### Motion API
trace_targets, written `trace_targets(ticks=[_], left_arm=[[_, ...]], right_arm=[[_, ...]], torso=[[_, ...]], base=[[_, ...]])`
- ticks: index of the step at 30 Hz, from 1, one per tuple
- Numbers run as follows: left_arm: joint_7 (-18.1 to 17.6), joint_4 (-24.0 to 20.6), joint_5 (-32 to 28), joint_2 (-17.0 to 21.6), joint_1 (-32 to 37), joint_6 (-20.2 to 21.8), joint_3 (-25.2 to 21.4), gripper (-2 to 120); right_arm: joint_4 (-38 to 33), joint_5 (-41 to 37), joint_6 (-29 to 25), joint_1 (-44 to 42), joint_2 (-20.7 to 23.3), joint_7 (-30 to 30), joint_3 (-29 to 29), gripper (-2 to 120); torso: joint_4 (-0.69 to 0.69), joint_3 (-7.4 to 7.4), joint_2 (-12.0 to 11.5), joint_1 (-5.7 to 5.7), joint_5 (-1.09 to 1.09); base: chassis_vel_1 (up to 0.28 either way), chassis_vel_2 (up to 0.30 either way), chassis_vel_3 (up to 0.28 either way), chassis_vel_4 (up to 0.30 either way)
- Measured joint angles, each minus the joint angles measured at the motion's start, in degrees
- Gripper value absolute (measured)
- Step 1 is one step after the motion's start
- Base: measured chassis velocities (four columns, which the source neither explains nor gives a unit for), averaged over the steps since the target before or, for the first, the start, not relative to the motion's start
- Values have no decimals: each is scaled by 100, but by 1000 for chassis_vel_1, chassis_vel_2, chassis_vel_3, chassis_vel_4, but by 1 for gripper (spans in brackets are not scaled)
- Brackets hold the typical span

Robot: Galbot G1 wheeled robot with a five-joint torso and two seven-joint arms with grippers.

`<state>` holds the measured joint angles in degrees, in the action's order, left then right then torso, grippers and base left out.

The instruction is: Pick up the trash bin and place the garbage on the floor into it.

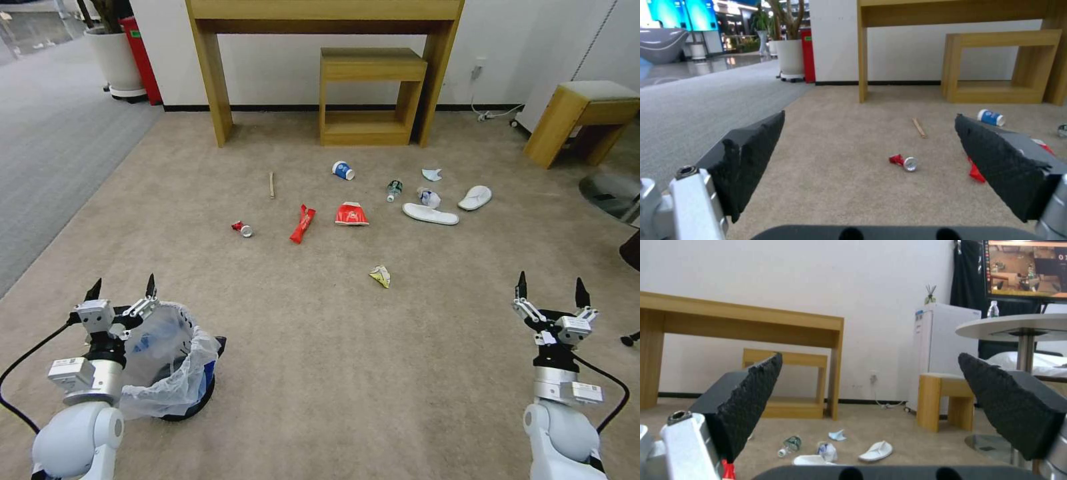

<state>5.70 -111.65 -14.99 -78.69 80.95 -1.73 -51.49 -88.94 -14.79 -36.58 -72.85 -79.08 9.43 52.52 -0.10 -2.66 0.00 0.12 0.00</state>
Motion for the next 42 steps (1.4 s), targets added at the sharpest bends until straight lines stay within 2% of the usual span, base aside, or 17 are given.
trace_targets(ticks=[23, 42], left_arm=[[0, -6, -8, -14, 26, -43, -6, 100], [9, -33, 20, -52, 61, -70, -2, 100]], right_arm=[[33, 110, -53, -7, -37, 31, 14, 100], [36, 120, -90, -25, -37, 63, 24, 100]], torso=[[0, 0, 0, 0, 0], [1, 0, 0, 0, 0]], base=[[2, 3, -3, -2], [129, 124, -122, -127]])
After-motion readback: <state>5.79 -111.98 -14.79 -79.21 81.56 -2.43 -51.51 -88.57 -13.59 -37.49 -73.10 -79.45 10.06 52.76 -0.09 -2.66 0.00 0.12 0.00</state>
